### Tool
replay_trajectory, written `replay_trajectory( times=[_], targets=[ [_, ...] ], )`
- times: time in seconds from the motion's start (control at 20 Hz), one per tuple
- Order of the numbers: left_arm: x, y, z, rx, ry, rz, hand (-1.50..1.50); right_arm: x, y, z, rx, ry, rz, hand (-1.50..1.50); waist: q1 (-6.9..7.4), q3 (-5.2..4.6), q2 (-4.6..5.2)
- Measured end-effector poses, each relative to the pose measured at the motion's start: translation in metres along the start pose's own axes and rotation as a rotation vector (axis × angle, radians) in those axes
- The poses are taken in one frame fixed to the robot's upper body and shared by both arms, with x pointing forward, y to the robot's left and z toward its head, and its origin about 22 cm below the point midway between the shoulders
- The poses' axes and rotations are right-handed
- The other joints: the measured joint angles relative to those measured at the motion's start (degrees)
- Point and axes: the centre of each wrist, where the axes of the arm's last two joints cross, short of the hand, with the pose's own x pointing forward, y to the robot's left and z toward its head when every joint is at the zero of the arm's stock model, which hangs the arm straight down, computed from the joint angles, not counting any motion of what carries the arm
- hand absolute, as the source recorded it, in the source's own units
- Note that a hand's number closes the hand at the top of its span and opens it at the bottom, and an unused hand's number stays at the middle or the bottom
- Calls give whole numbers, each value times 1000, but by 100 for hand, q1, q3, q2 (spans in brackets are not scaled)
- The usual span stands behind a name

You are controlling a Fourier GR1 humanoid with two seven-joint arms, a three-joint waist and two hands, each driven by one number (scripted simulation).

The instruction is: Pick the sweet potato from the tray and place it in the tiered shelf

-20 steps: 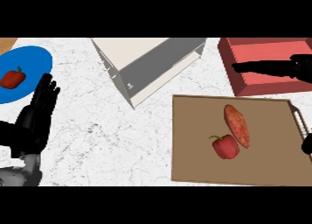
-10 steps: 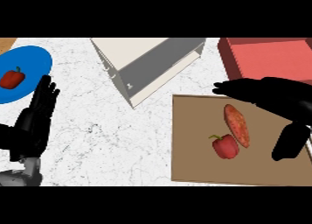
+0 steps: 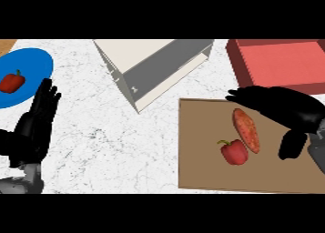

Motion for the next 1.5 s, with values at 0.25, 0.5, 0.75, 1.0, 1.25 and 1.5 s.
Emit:
replay_trajectory(
  times=[0.25,0.5,0.75,1.0,1.25,1.5],
  targets=[
    [2,-2,4,0,-2,-3,0,-17,13,-7,6,4,-6,-150,-4,0,-3],
    [2,2,-1,1,-3,0,0,-26,32,-19,24,5,-1,-150,-7,-2,-3],
    [0,-1,1,-11,0,1,0,-38,42,-29,27,-1,-9,-150,-5,0,-1],
    [-6,2,0,-1,-1,4,0,-41,46,-40,11,-20,-28,-150,-7,-1,-2],
    [0,-2,-3,-4,3,4,0,-35,60,-47,6,-40,-30,-150,-16,-2,-6],
    [2,4,-5,0,-3,-2,0,-30,71,-62,29,-31,-40,-150,-14,-2,-6]
  ],
)
